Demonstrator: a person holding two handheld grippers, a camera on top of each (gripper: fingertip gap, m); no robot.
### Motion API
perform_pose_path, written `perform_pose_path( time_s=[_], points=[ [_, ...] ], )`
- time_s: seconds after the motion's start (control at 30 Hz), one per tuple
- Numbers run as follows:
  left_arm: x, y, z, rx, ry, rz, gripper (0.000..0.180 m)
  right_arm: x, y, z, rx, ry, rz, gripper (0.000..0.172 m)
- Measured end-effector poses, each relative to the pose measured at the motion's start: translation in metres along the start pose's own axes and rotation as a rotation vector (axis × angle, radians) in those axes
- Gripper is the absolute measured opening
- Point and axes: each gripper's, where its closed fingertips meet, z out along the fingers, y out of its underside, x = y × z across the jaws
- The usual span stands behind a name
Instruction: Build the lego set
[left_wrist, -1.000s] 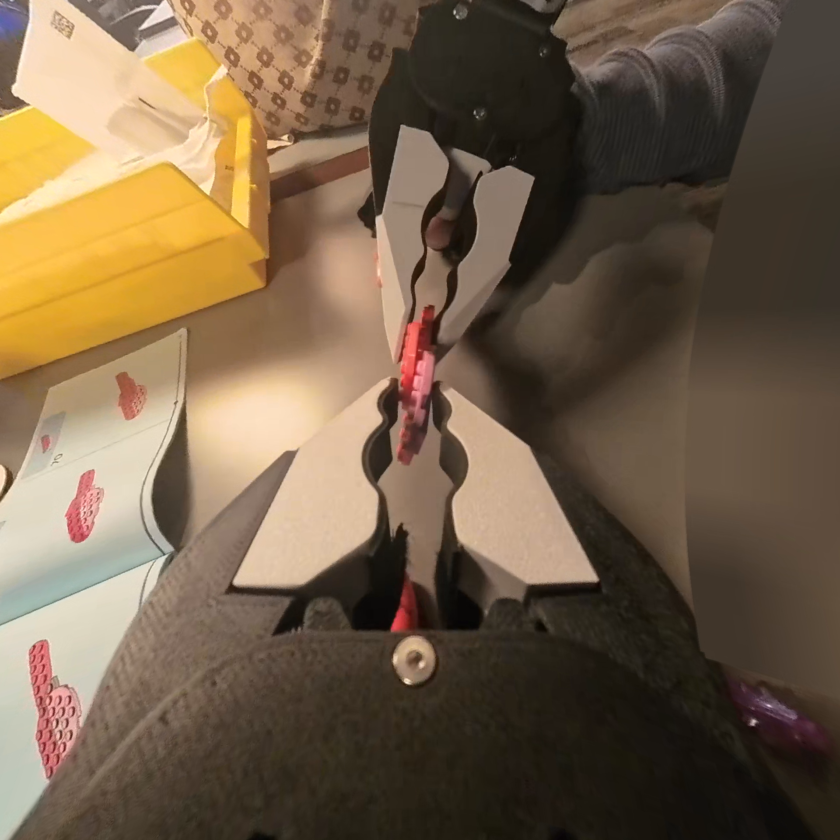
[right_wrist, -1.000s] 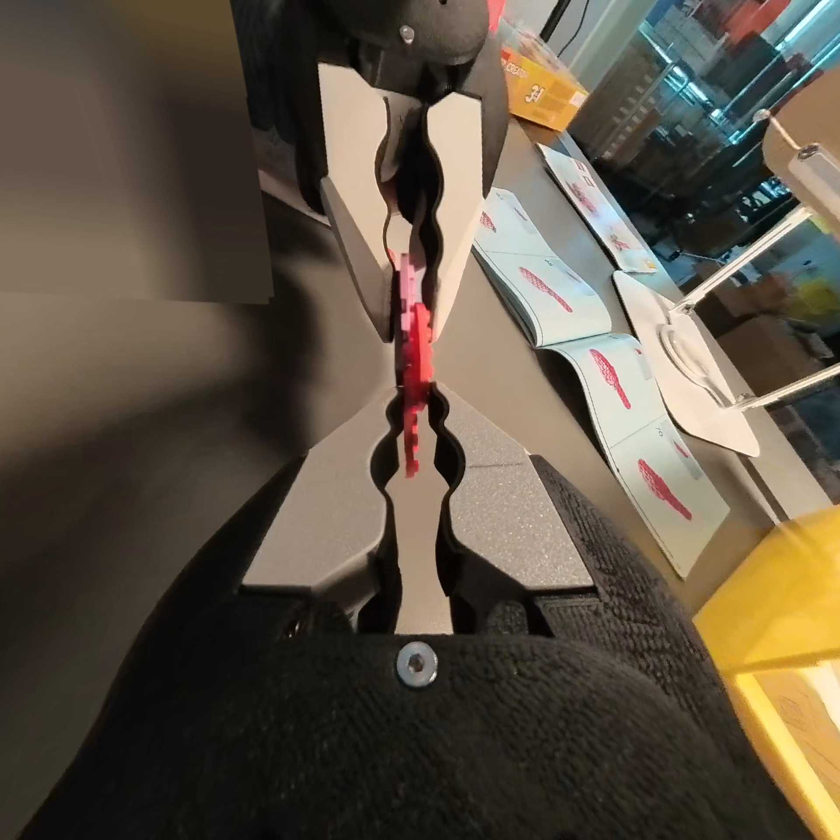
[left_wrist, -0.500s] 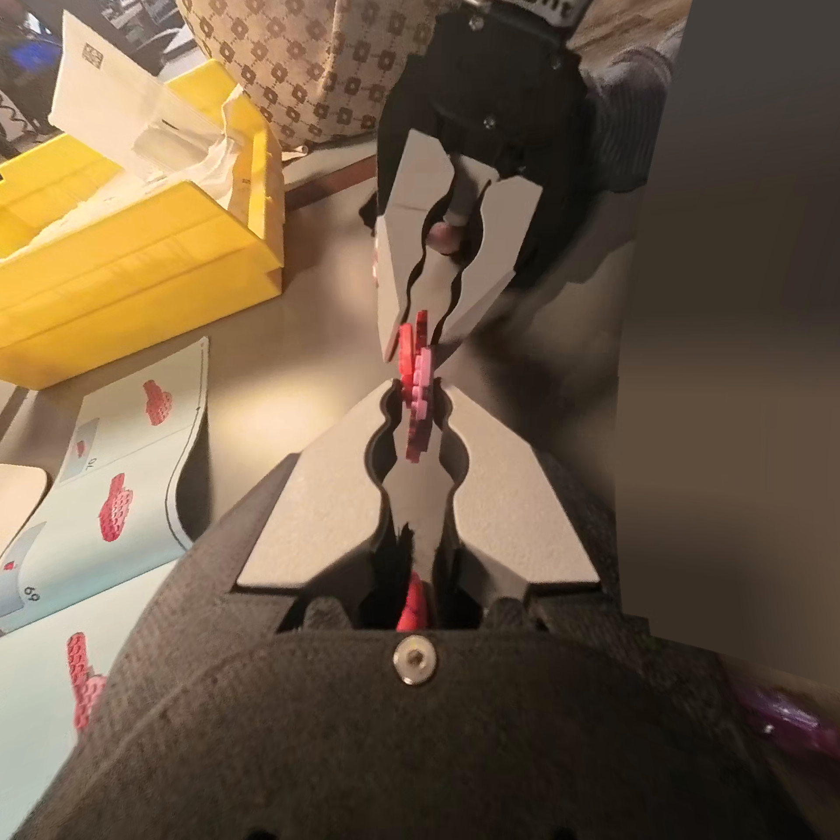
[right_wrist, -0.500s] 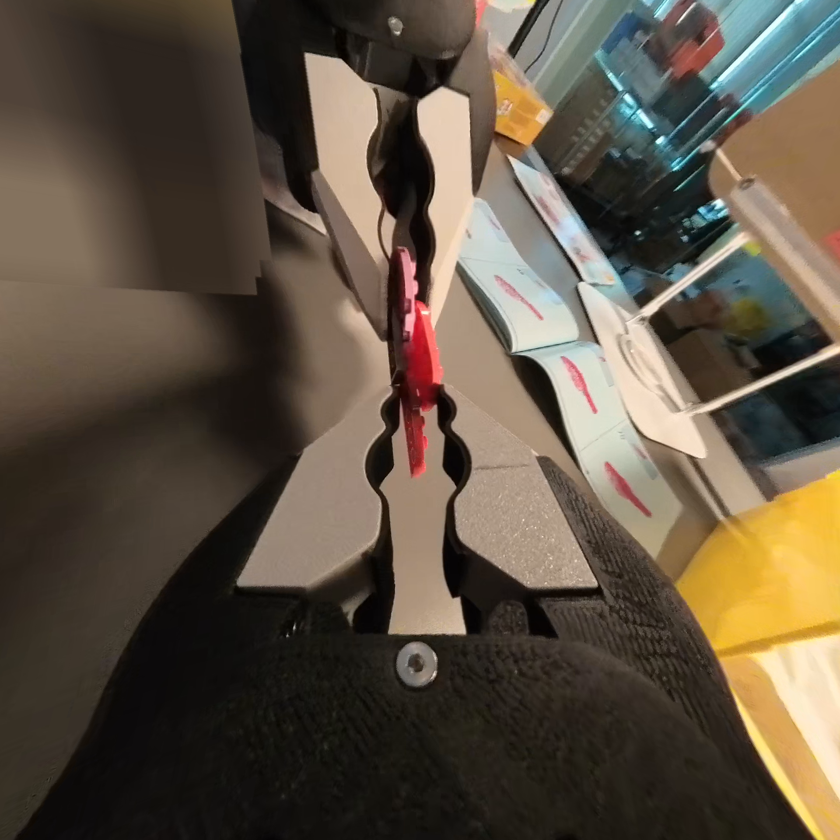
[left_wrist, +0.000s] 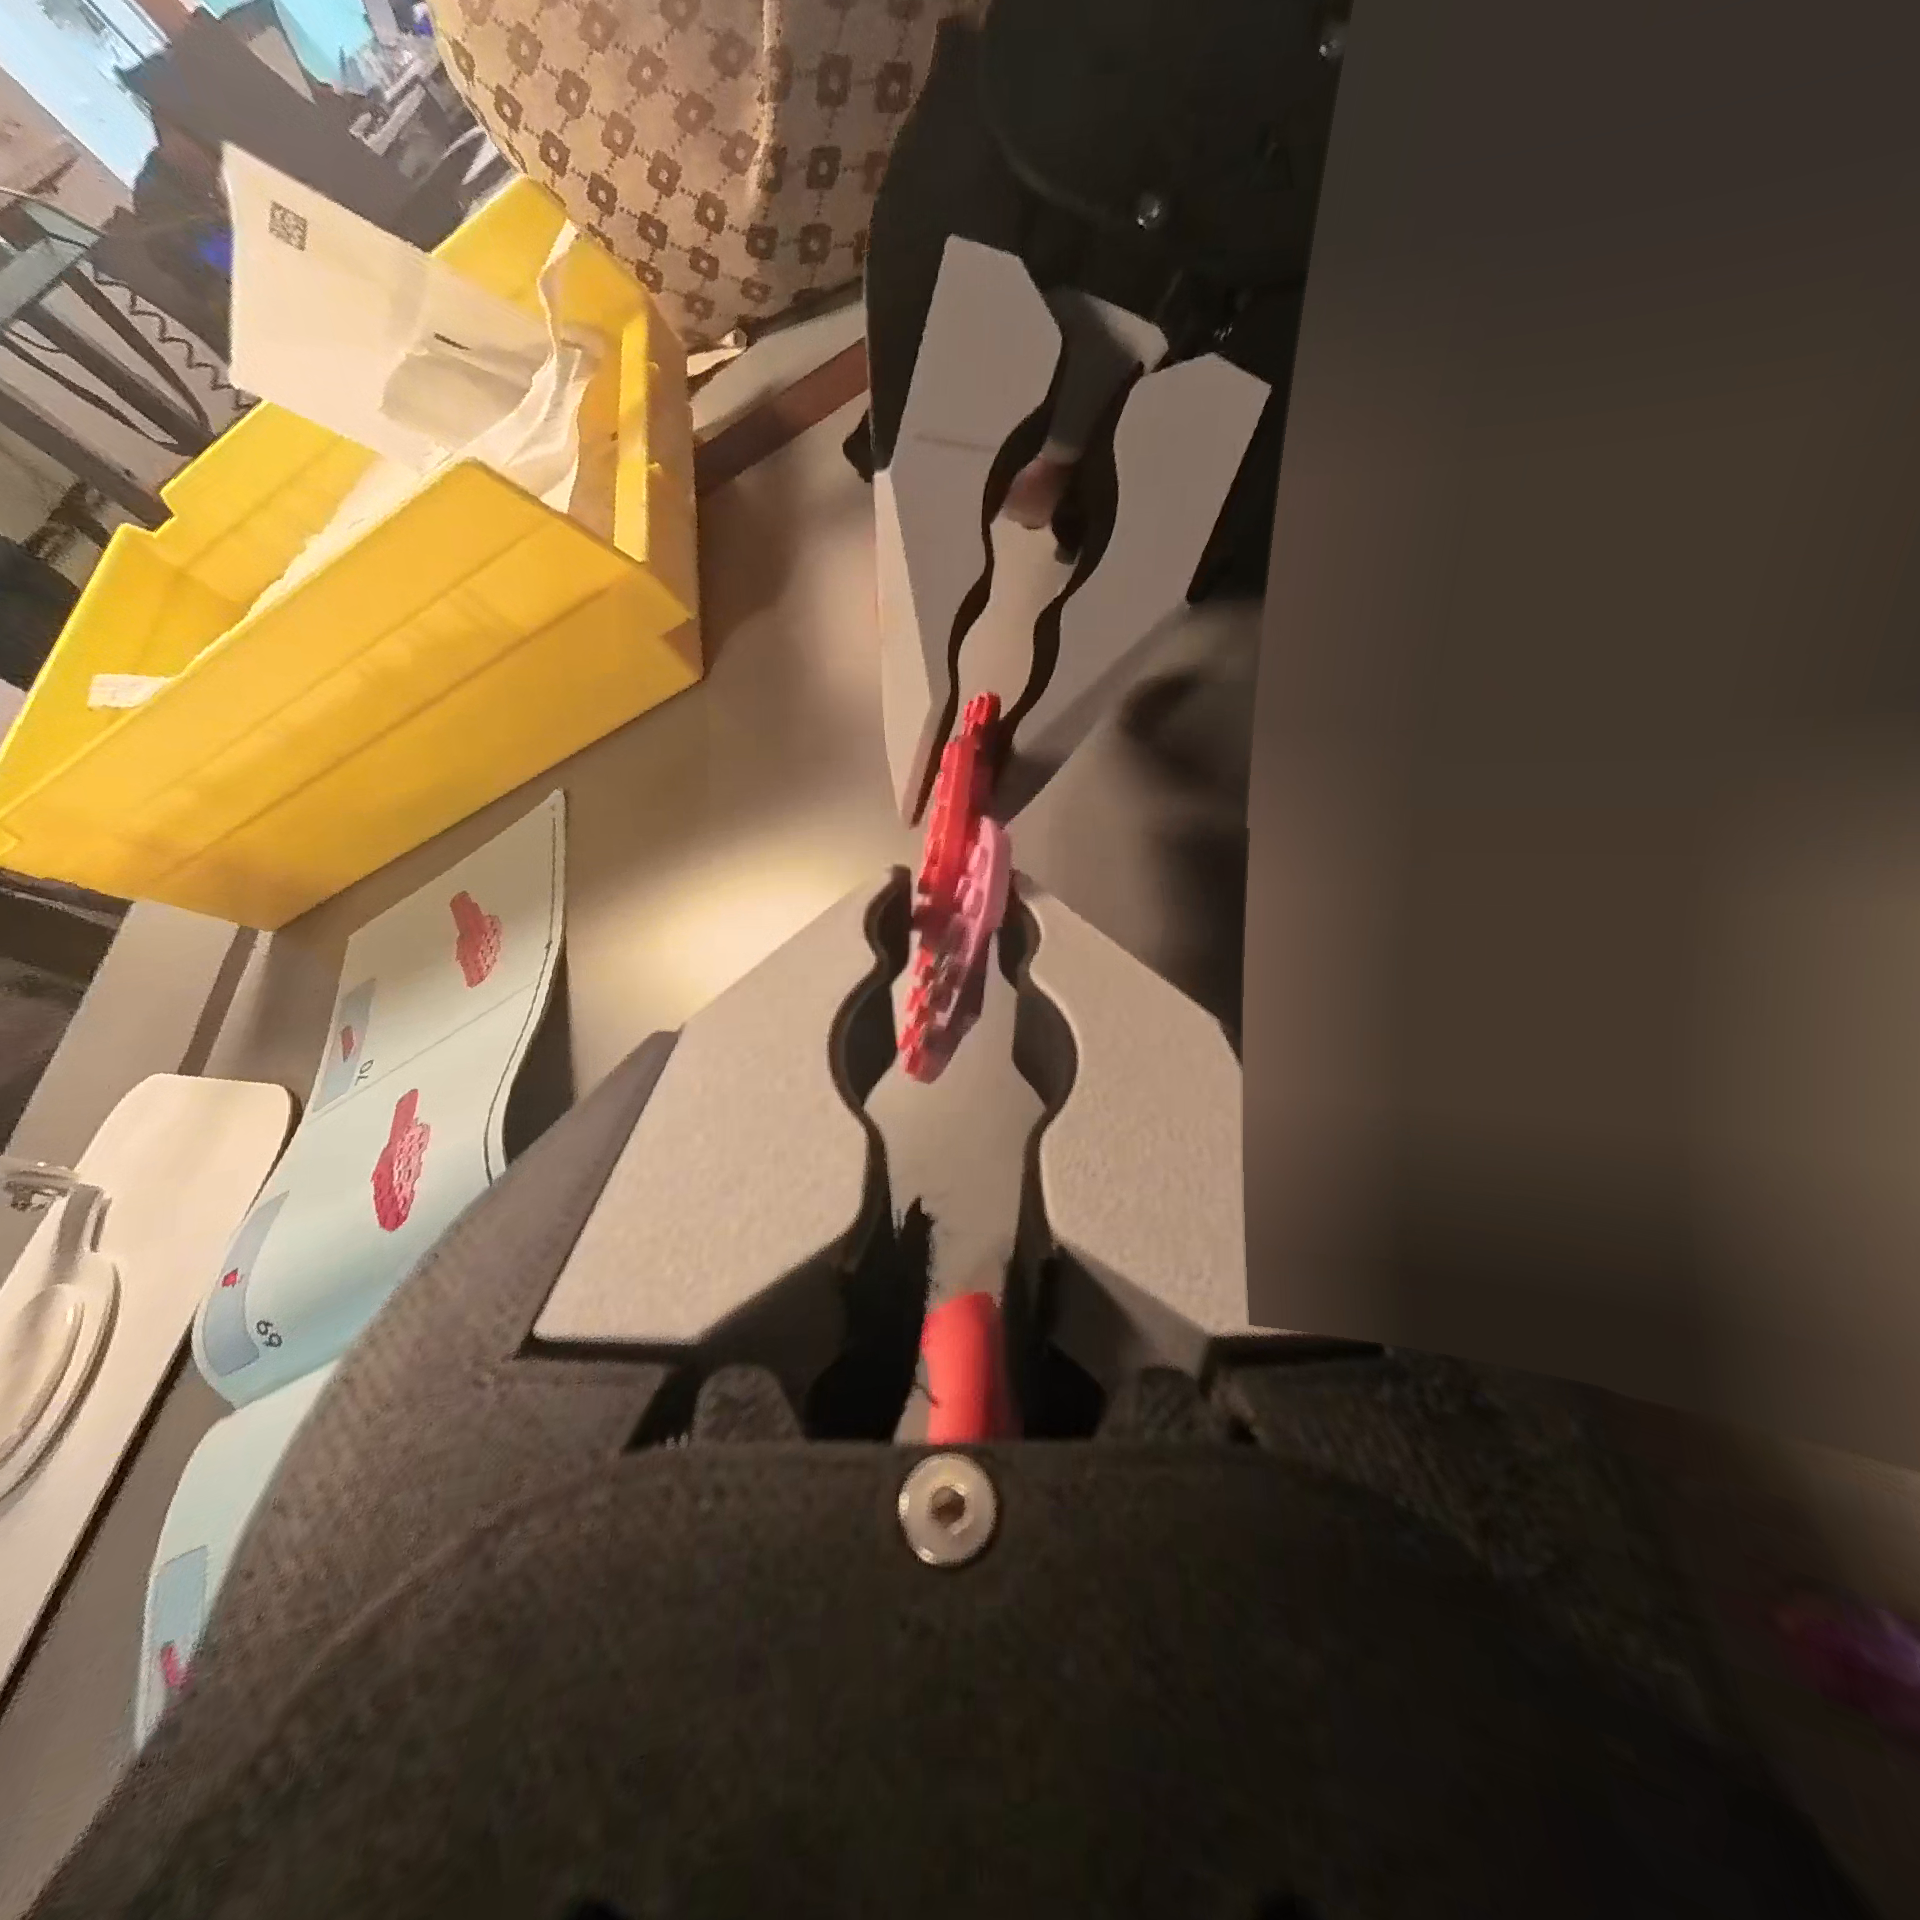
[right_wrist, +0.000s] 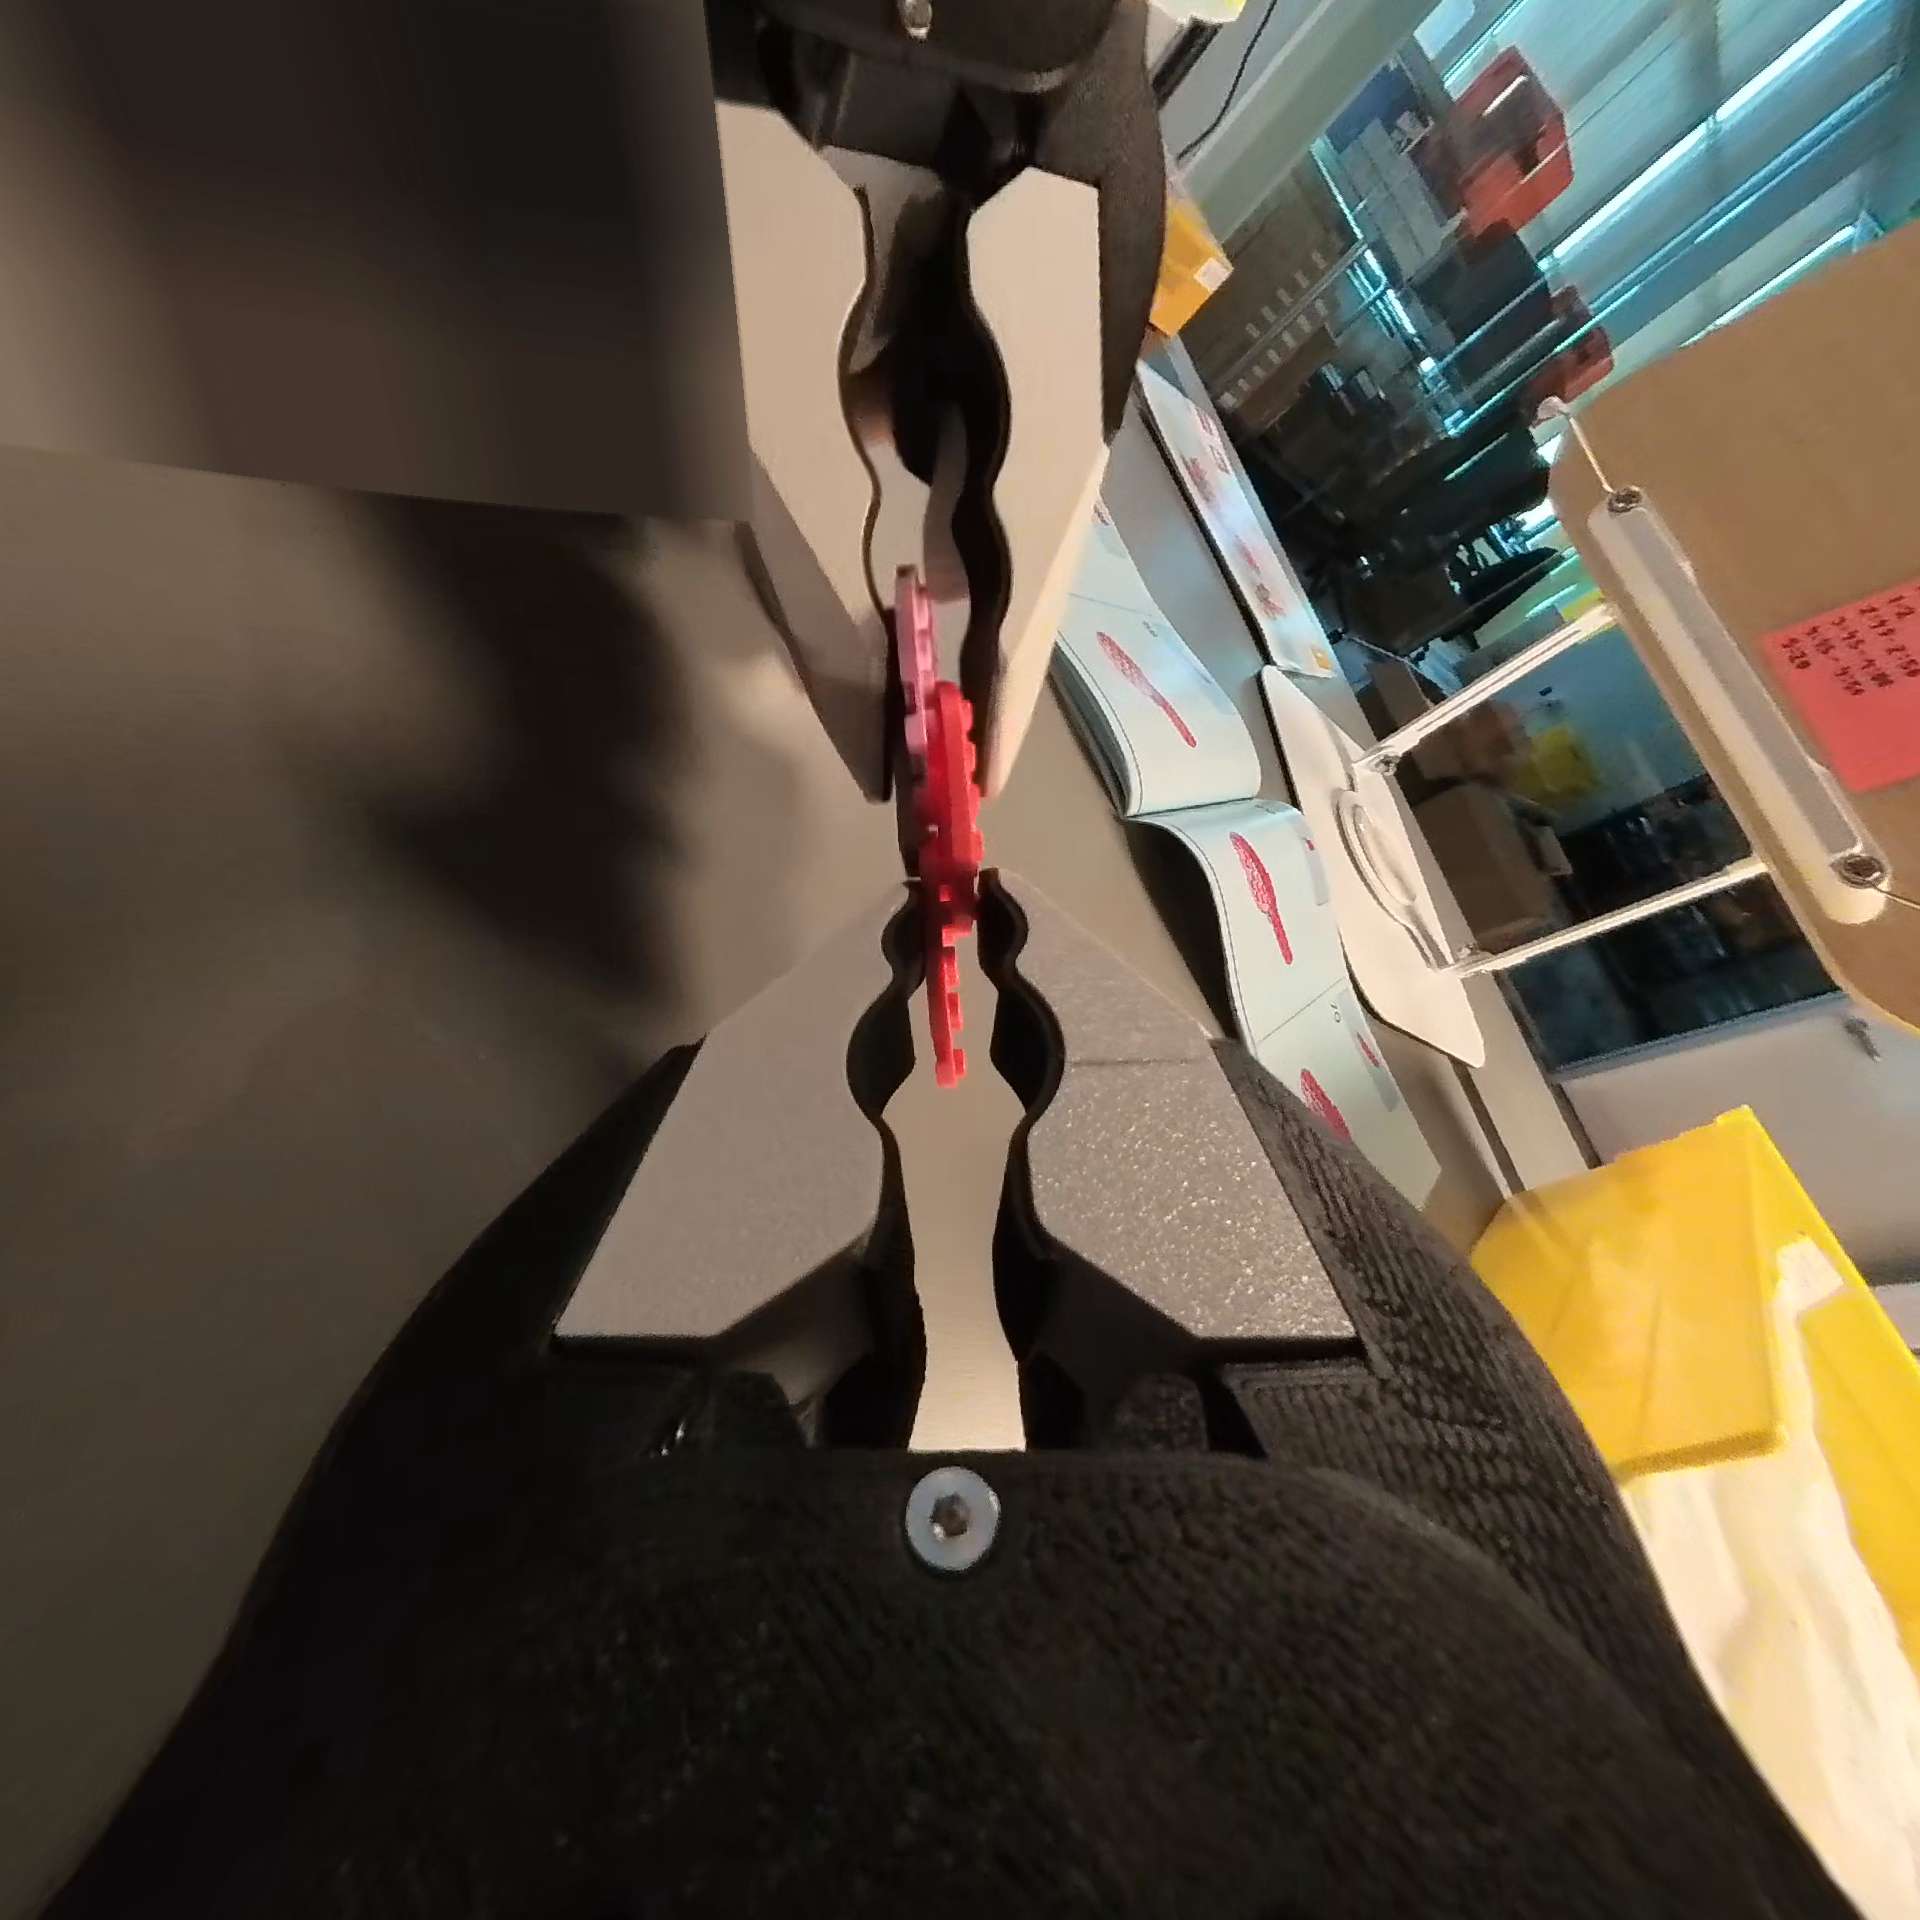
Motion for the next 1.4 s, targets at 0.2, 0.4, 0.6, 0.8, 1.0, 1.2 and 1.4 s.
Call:
perform_pose_path(
  time_s=[0.2, 0.4, 0.6, 0.8, 1.0, 1.2, 1.4],
  points=[
    [-0.001, -0.001, 0.003, -0.017, -0.043, 0.047, 0.024, -0.003, -0.002, 0.0, 0.011, -0.023, 0.022, 0.008],
    [0.002, 0.001, 0.005, -0.039, -0.027, 0.072, 0.014, -0.003, -0.001, 0.0, 0.009, -0.025, 0.019, 0.008],
    [0.003, 0.004, 0.007, -0.083, -0.04, 0.123, 0.014, -0.003, 0.002, 0.0, -0.003, -0.011, -0.01, 0.008],
    [0.001, 0.007, 0.009, -0.117, -0.066, 0.169, 0.013, -0.002, 0.004, 0.001, -0.016, 0.011, -0.053, 0.008],
    [0.001, 0.005, 0.007, -0.081, -0.044, 0.105, 0.013, 0.001, 0.001, 0.002, 0.014, 0.058, -0.064, 0.017],
    [0.005, 0.004, 0.004, -0.039, 0.023, 0.007, 0.014, -0.006, -0.007, -0.002, 0.053, -0.016, -0.027, 0.008],
    [0.008, 0.004, 0.003, -0.027, 0.048, -0.014, 0.014, -0.008, -0.007, -0.002, 0.035, -0.073, 0.068, 0.008]
  ],
)
